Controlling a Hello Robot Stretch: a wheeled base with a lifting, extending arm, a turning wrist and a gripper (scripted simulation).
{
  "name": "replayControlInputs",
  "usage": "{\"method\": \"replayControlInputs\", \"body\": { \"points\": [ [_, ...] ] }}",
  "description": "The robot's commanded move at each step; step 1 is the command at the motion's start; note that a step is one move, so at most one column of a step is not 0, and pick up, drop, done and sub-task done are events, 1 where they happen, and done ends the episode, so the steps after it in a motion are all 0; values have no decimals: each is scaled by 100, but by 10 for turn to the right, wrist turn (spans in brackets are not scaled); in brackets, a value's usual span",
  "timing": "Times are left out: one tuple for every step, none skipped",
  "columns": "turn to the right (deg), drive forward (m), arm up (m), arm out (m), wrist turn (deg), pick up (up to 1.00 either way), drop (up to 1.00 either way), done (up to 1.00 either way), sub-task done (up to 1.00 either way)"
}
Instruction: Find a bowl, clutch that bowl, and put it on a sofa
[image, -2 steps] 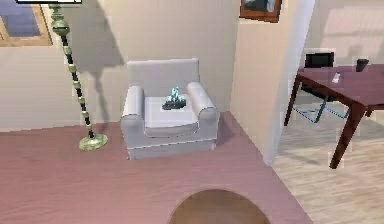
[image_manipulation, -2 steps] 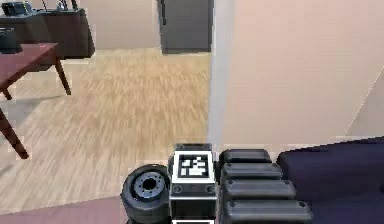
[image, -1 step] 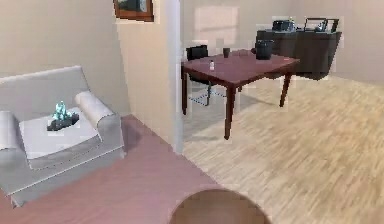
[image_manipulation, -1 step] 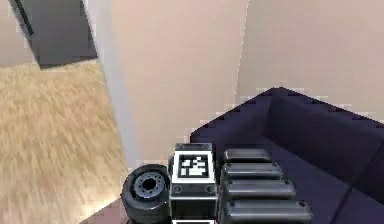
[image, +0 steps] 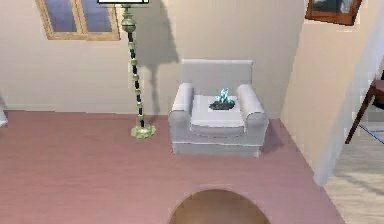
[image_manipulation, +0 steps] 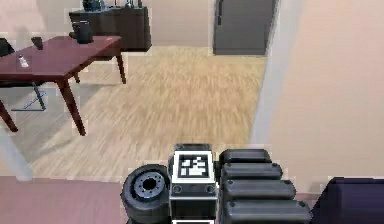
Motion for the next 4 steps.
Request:
{"method": "replayControlInputs", "body": {
  "points": [
    [-450, 0, 0, 0, 0, 0, 0, 0, 0],
    [-450, 0, 0, 0, 0, 0, 0, 0, 0],
    [-420, 0, 0, 0, 0, 0, 0, 0, 0],
    [-450, 0, 0, 0, 0, 0, 0, 0, 0]
  ]
}}
